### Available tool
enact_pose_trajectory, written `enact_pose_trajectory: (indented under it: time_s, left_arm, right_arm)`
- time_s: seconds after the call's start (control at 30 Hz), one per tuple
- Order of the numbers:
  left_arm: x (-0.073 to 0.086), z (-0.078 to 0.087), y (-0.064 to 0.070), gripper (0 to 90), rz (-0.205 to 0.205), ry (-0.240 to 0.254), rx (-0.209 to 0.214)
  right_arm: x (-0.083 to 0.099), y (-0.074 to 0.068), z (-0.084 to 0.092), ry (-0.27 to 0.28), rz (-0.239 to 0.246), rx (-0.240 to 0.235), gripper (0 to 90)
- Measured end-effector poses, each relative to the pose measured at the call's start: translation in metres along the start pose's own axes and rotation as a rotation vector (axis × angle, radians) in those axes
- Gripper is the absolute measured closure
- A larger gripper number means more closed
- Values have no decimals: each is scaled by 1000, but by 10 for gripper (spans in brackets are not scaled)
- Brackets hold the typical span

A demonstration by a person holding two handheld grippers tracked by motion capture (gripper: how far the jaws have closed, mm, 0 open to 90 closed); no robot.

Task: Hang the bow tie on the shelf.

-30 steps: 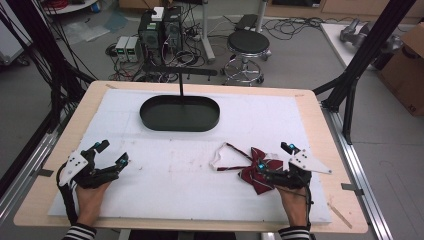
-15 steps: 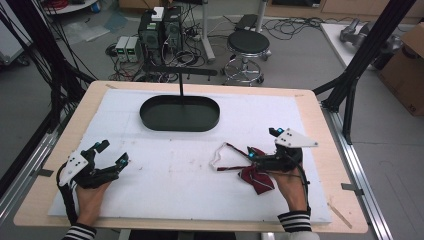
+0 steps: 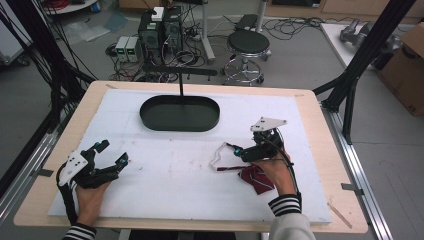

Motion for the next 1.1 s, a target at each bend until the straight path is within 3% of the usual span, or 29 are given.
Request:
enact_pose_trajectory:
  time_s: [0.13, 0.2, 0.27, 0.5, 0.67, 0.77, 0.9, 0.97, 1.1]
  left_arm:
    - [0, 0, 0, 141, -1, 0, 0]
    - [0, 0, 0, 141, 1, 0, 0]
    - [0, 0, 0, 141, 1, 0, -1]
    - [0, 0, 0, 141, 1, 0, 0]
    - [0, 0, 0, 141, 2, 0, 0]
    - [0, 0, 0, 141, 3, 1, 1]
    - [0, 0, 0, 141, 0, 0, 2]
    - [0, 0, 0, 141, 3, 1, 1]
    - [0, 0, 0, 141, 1, 1, 0]
  right_arm:
    - [-2, 0, -7, -54, 23, 12, 74]
    - [1, -1, -16, -109, 16, -6, 179]
    - [4, -2, -22, -157, 48, -3, 187]
    - [8, 3, -32, -208, 27, 5, 241]
    - [11, 4, -40, -252, 60, -5, 353]
    - [12, 3, -45, -270, 59, -10, 371]
    - [11, 5, -49, -282, 61, 17, 364]
    - [14, 6, -52, -325, 55, 17, 380]
    - [17, 9, -54, -359, 47, 31, 426]
Point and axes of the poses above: each handheld gripper's, and its own axes: z roughly backward along the jaws, x roughly out of its underside, y roughly to its right, the point moved 4 cm from there along -z, roughly forward along the jaws, and after that the axes turned 14 degrees about -z, right-handed, at the moved point
